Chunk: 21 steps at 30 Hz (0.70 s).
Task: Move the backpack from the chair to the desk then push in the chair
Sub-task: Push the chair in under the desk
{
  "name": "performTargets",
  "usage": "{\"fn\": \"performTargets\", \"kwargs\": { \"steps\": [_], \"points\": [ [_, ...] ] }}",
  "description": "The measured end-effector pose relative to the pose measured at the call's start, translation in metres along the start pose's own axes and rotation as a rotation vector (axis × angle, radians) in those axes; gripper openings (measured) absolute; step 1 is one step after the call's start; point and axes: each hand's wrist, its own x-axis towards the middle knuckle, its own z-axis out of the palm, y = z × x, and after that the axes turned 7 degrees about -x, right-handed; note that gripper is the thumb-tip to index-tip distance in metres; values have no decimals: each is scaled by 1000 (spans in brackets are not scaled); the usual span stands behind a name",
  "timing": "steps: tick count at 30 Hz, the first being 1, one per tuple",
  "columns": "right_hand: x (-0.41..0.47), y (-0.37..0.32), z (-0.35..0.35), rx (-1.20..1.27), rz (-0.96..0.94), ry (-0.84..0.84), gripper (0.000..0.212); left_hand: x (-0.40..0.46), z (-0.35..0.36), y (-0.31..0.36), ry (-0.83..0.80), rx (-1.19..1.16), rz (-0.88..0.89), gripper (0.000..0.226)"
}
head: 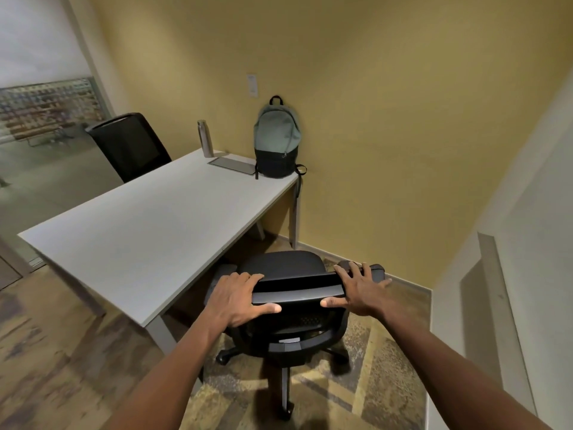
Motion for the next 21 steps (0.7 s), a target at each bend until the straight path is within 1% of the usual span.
{"fn": "performTargets", "kwargs": {
  "steps": [3, 5, 9, 12, 17, 21],
  "points": [
    [-1, -2, 3, -37, -48, 133, 121, -2, 2, -3, 85, 2, -13, 106],
    [4, 0, 1, -80, -64, 180, 116, 1, 1, -2, 107, 4, -24, 104],
    [21, 6, -5, -113, -84, 183, 110, 8, 1, 3, 129, 6, -58, 102],
    [41, 14, -9, -129, -107, 190, 111, 18, 3, 8, 153, 18, -99, 103],
    [78, 24, -26, -116, -170, 133, 118, 38, 4, 12, 195, 29, -150, 104],
    [108, 31, -44, -110, -232, 68, 118, 54, 8, 18, 230, 42, -201, 105]
  ]
}}
